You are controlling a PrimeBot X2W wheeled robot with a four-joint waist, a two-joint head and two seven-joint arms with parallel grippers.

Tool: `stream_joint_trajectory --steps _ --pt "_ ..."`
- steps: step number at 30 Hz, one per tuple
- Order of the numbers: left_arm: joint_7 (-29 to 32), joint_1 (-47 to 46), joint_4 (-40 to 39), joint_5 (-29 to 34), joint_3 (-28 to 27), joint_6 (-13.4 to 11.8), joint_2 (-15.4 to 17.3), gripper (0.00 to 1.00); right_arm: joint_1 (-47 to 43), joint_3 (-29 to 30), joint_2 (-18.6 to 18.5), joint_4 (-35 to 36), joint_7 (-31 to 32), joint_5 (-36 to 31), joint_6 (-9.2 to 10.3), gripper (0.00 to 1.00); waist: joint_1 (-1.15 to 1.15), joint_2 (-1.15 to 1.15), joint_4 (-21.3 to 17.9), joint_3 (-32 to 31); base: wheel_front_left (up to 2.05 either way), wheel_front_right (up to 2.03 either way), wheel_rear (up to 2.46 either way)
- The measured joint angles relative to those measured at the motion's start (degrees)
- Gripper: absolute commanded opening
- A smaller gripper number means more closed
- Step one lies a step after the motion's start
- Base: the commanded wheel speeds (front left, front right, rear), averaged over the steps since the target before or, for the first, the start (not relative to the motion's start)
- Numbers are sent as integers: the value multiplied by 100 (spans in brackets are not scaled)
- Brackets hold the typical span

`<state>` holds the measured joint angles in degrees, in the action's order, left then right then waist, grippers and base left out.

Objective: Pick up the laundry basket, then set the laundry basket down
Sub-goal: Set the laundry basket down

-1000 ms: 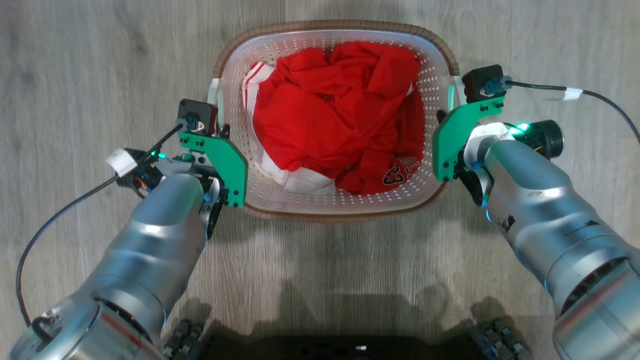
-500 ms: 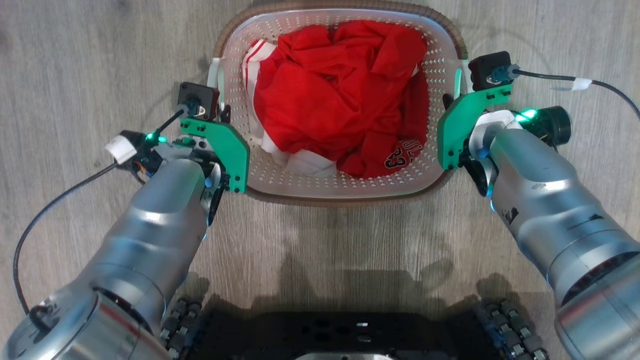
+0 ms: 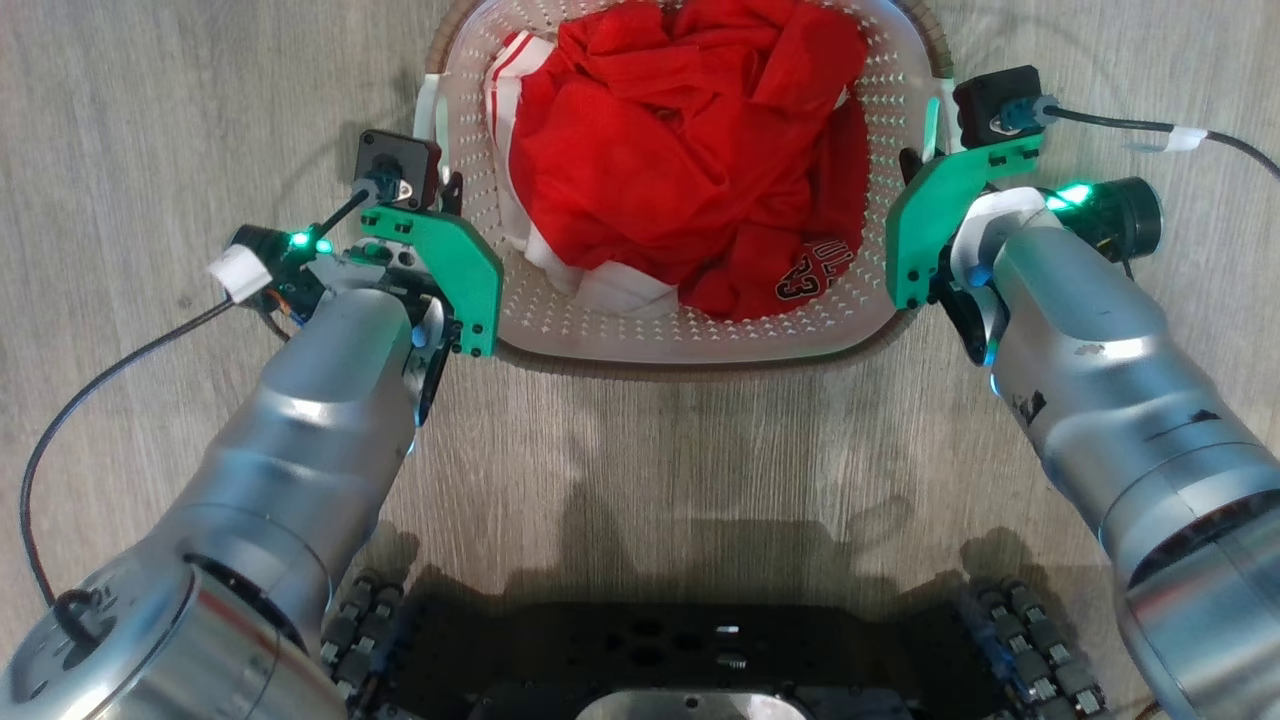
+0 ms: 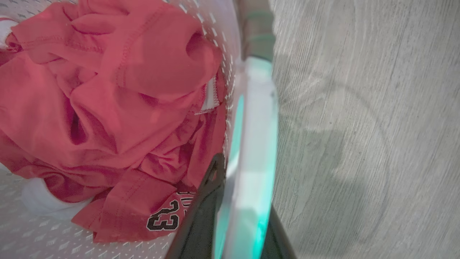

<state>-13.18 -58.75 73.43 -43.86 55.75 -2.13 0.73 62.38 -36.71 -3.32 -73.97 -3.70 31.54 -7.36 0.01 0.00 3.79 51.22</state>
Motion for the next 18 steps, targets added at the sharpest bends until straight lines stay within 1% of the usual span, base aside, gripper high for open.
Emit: stream_joint_trajectory --steps 11,12,13,14,15,18 --pt "5 -47 -12 -121 88 -26 5 0 9 183 0 53 -44 -185 -5 0 0 0 12 56 0 0 0" --pt "19 -47 -16 -140 89 -38 4 6 9 193 0 48 -44 -203 -5 14 0 0 14 49 0 0 0" --pt "90 -48 -26 -180 113 -68 2 25 9 196 -2 33 -35 -292 -5 30 0 0 17 28 0 0 0" --pt "110 -47 -22 -180 119 -100 10 78 4 199 -3 22 -35 -325 -5 77 0 0 19 13 0 0 0" --pt "113 -46 -13 -182 123 -101 27 100 2 204 -5 10 -33 -345 -5 100 0 0 20 -3 0 0 0" --pt "138 -46 -10 -257 138 -143 62 100 -27 242 -57 -30 12 -382 -5 100 0 0 24 -54 0 0 0"
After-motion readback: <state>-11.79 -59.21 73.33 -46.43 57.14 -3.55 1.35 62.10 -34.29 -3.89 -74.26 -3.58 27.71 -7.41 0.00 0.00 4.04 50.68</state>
